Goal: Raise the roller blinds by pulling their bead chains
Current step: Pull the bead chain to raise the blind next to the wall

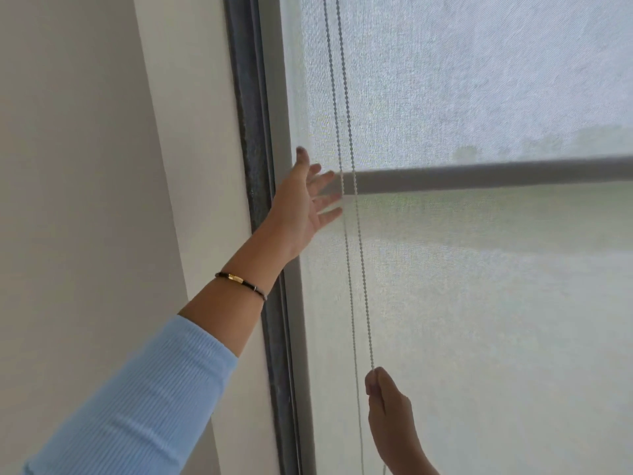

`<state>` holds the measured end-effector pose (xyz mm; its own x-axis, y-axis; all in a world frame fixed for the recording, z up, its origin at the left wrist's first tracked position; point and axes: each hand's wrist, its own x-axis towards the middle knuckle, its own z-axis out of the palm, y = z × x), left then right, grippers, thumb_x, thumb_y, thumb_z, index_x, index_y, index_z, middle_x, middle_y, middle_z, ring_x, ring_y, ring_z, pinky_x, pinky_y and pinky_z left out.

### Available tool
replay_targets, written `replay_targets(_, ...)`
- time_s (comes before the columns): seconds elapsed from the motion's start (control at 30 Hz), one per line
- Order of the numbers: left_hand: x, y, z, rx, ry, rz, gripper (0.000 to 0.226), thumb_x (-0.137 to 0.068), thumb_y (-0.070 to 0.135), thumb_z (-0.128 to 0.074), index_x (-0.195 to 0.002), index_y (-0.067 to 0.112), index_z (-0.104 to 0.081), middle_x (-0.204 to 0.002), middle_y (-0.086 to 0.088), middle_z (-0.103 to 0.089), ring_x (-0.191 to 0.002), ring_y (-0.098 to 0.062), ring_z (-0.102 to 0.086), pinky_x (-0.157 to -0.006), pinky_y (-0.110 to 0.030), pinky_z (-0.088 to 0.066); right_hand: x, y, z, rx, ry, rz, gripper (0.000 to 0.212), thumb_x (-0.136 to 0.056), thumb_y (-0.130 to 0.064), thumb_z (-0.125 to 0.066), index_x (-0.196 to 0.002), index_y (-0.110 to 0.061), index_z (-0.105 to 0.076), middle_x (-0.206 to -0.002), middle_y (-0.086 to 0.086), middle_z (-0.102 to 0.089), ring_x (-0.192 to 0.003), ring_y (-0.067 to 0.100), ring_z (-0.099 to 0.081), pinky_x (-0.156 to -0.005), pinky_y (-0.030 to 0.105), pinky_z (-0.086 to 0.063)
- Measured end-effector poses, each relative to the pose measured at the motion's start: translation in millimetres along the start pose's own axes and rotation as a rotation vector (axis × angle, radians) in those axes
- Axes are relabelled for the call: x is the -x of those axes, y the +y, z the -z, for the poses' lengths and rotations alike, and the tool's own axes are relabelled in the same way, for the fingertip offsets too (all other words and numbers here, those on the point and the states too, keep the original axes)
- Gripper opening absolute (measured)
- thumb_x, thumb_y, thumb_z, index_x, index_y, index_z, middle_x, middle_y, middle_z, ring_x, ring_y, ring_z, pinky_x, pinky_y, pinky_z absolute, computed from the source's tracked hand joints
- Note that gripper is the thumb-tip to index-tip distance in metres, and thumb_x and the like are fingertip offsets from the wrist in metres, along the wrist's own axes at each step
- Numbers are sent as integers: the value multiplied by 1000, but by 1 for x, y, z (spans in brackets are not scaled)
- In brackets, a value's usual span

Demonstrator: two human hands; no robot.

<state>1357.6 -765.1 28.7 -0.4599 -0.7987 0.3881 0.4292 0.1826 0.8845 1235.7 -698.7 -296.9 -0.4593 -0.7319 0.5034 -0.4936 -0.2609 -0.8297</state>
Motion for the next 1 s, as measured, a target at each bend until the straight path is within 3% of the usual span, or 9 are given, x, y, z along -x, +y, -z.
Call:
replay_targets(0.13,-11,9,-3,18,-203,65,69,-101,60,-26,-128,5,-58,-127,-17,-68,-114,-40,-66,-103,-53,-50,8,-5,-16,-59,-102,43,46,-90,12,-35,-68,-29,-37,-55,-8,-35,-49,7,-25,-49,16,-24)
replay_targets(0.23,-13,15,-8,84,-236,30,60,-104,51,-33,-98,5,-72,-87,-12,-74,-78,-27,-72,-87,-48,-58,8,-5,-28,-125,-165,31,43,-92,6,-35,-67,-29,-40,-56,-7,-32,-51,7,-25,-50,20,-23)
replay_targets(0.3,-12,10,-10,-1,-207,-24,53,-104,42,-39,-93,5,-75,-80,-8,-70,-71,-21,-68,-83,-45,-60,7,-1,-33,-140,-154,31,34,-94,-8,-37,-67,-28,-41,-57,-9,-32,-52,7,-25,-51,20,-23)
replay_targets(0.4,-9,-3,-4,-240,-63,-158,32,-101,26,-55,-111,1,-71,-75,-2,-68,-68,-14,-66,-78,-38,-63,5,8,-32,-143,-121,31,27,-94,-28,-39,-68,-25,-41,-55,-9,-31,-51,7,-25,-48,19,-23)
replay_targets(0.5,-6,-7,8,-157,105,-258,26,-89,12,-72,-110,-1,-64,-64,-1,-71,-57,-14,-67,-72,-40,-63,0,17,-29,-183,-123,-7,27,-96,-21,-40,-69,-26,-45,-60,-6,-32,-55,11,-26,-50,28,-24)
replay_targets(0.6,-2,-1,14,-13,-53,-147,22,-91,25,-70,-95,4,-65,-69,-5,-70,-57,-18,-67,-71,-41,-61,-1,22,-31,-202,-159,-16,29,-97,-16,-40,-70,-26,-44,-60,-6,-31,-55,12,-26,-50,30,-22)
replay_targets(0.73,6,7,12,221,-331,43,43,-100,43,-50,-70,16,-63,-56,2,-51,-49,-11,-48,-51,-27,-48,3,17,-39,-200,-200,-20,28,-95,-37,-42,-69,-27,-43,-56,-10,-28,-49,11,-24,-45,21,-22)
replay_targets(0.83,11,1,9,197,-324,7,54,-101,52,-41,-59,18,-43,-58,2,-33,-52,-13,-29,-45,-24,-29,5,10,-39,-214,-214,-4,27,-92,-38,-42,-68,-26,-45,-57,-8,-29,-49,9,-25,-45,17,-23)
replay_targets(1.0,20,-4,10,150,-249,-103,53,-102,54,-37,-61,23,-24,-58,4,-20,-53,-12,-16,-43,-23,-18,4,-11,-32,-378,-363,-159,25,-85,-40,-40,-66,-27,-48,-47,-5,-34,-38,8,-27,-38,17,-22)
